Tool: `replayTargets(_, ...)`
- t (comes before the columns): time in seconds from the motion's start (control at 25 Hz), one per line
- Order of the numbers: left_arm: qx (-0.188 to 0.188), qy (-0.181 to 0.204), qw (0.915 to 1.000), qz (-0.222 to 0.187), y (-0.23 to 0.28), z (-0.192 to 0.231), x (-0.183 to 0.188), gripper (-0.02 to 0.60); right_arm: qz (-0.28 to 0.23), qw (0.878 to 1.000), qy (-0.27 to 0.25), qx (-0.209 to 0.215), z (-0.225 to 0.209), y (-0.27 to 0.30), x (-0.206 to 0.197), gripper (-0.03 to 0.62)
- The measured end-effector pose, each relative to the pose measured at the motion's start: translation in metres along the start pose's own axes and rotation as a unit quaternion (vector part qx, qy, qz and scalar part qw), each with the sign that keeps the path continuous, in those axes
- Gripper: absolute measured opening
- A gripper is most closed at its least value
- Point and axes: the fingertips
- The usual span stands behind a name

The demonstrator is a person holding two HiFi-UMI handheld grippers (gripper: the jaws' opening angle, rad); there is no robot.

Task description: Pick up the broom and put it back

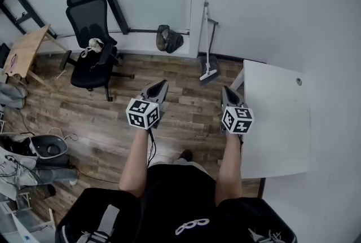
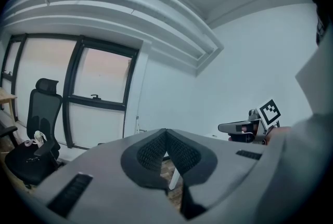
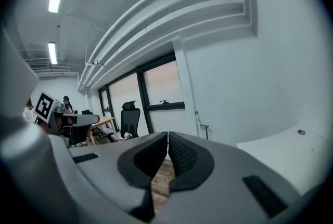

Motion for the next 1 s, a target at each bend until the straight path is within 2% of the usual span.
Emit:
replayTargets(0.32,-0.002,0.006,1.0000,0.007,0.017,-0.018,0.001,0.018,-0.003,1.000,0.003,0.005,-0.020,-0.005,0.003,0.025)
replayTargets(0.52,-0.003,-0.003,1.0000,0.006,0.022,-0.023,0.001,0.018,-0.005,1.000,0.002,0.003,-0.029,-0.011,0.007,0.025)
replayTargets(1.0,-0.025,-0.011,0.9996,0.002,0.063,-0.030,0.006,0.018,-0.001,1.000,-0.003,-0.020,-0.062,-0.006,0.014,0.025)
Point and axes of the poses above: the fingertips, and each gripper's own axes: y forward along the fingers, z to its left, x out of its top, and after that the axes turned 5 degrees about x, right-handed
